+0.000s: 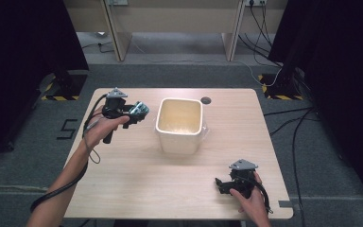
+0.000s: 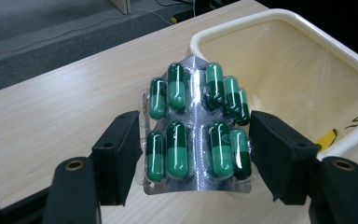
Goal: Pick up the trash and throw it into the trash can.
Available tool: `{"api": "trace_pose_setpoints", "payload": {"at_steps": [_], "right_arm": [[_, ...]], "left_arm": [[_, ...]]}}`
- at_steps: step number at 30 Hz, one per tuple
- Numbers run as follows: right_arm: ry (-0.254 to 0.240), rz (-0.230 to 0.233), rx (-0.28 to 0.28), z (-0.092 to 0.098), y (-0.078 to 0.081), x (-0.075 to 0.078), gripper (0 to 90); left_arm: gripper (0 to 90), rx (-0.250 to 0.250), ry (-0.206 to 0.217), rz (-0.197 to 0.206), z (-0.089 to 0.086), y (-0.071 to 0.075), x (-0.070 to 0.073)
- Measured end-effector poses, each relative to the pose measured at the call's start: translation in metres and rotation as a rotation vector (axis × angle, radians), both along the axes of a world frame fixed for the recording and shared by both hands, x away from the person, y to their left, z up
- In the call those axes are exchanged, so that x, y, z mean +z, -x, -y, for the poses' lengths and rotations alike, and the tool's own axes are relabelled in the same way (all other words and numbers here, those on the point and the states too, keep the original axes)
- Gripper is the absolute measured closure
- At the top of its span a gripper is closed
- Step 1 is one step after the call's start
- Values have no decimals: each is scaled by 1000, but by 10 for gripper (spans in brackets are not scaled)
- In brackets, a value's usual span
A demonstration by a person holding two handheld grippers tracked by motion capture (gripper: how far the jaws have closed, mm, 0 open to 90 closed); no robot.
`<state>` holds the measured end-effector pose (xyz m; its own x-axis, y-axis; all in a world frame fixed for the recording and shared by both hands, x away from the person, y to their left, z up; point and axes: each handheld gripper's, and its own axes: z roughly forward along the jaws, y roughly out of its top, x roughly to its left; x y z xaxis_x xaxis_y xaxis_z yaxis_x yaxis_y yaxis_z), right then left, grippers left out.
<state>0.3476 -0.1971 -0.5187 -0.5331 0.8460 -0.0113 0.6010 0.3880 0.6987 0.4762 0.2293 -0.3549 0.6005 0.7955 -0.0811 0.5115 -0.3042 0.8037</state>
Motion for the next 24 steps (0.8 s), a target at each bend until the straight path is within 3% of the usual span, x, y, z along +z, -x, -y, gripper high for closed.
{"api": "trace_pose_setpoints", "payload": {"at_steps": [13,24], "right_arm": [[0,0,0,0,0,0,3],[-2,0,0,0,0,0,4]], "left_arm": [[348,-56,0,14,30,-4,11],[348,-97,-4,8,59,-8,10]]}}
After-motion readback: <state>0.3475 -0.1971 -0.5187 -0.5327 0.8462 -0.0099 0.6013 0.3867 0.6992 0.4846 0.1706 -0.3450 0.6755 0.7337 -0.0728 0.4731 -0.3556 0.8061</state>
